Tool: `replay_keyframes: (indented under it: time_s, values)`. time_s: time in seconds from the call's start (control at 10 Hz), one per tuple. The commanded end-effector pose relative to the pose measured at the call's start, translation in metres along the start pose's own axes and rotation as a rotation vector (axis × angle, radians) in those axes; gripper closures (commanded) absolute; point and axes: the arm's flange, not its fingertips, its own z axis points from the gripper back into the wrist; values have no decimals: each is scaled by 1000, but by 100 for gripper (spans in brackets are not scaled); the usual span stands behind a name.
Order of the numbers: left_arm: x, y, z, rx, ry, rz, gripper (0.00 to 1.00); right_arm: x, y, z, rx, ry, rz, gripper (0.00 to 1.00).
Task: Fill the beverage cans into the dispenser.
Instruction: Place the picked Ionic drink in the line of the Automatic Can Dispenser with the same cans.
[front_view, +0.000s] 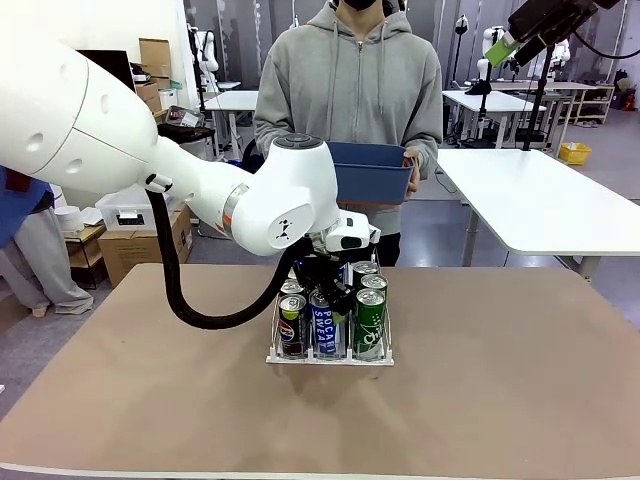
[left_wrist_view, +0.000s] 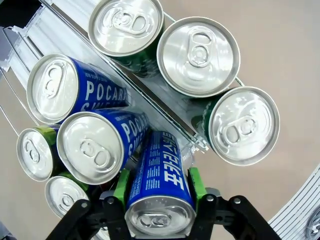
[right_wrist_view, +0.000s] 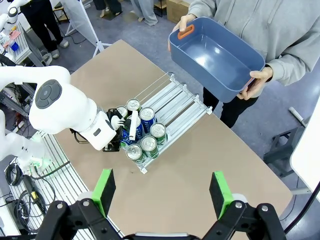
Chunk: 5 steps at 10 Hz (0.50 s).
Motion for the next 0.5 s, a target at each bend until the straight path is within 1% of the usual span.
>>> replay_keyframes:
  time_s: [0.0, 0.4]
  values:
    - [-1, 2, 0, 4, -7, 4, 43, 0, 0, 0, -4, 6, -1, 0]
    - [-1, 2, 0, 4, -7, 4, 43, 0, 0, 0, -4, 6, -1, 0]
